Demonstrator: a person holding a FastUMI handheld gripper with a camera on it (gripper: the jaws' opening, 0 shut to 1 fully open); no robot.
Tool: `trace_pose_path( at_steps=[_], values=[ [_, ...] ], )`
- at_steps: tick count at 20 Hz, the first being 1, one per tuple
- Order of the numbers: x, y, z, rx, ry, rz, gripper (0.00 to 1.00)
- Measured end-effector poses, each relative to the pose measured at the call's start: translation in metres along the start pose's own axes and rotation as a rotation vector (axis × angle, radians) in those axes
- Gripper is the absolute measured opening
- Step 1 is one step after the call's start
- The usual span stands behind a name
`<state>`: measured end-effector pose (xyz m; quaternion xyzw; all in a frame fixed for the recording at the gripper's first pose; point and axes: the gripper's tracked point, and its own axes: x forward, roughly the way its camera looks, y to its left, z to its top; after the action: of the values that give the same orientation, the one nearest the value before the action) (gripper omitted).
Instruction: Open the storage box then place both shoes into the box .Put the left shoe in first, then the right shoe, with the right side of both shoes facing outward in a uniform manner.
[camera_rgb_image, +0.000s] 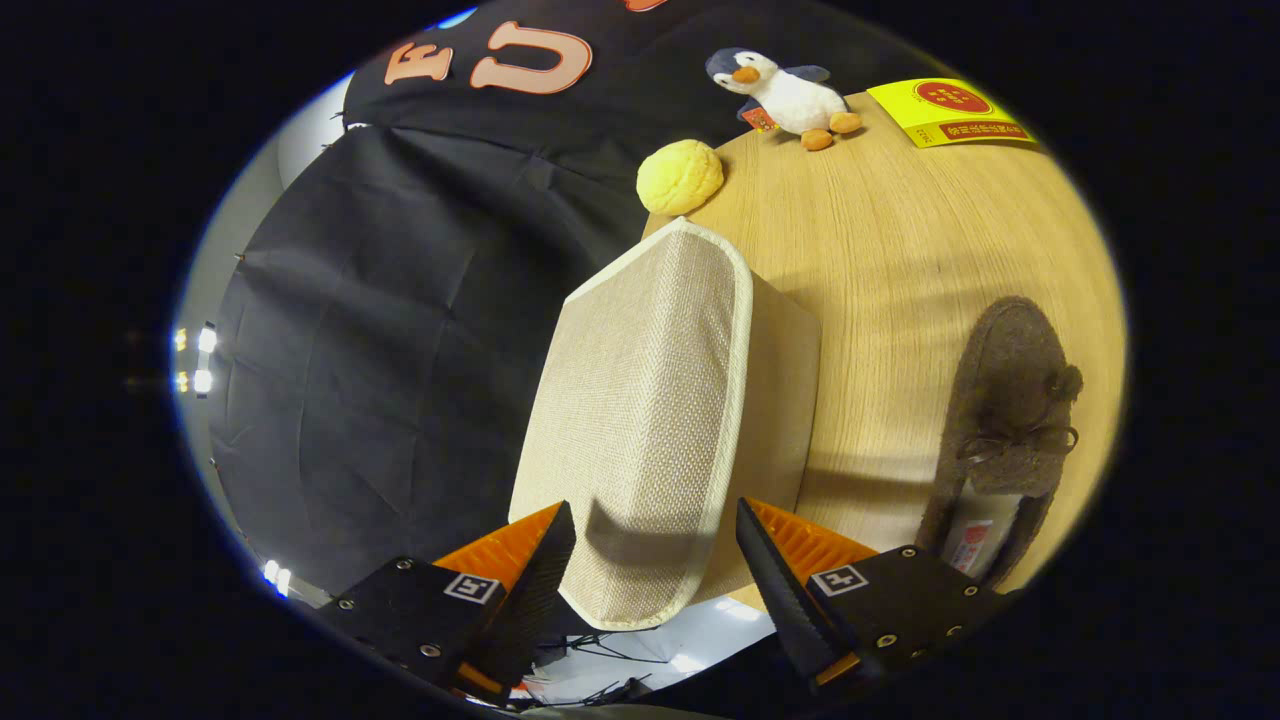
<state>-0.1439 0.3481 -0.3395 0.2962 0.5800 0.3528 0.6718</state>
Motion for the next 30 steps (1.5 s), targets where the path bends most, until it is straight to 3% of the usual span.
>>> trace_pose_path(
  at_steps=[4,11,15,21,25,30],
  values=[
    [-0.003,0.005,0.001,0.012,-0.005,0.029,0.92],
    [-0.046,0.067,0.02,0.034,-0.087,0.171,0.61],
    [-0.061,0.136,0.035,-0.046,-0.131,0.265,0.37],
    [-0.038,0.221,0.048,-0.214,-0.177,0.255,0.16],
    [0.01,0.264,0.042,-0.29,-0.153,0.235,0.17],
    [0.069,0.294,0.028,-0.262,-0.101,0.211,0.17]
  ],
)
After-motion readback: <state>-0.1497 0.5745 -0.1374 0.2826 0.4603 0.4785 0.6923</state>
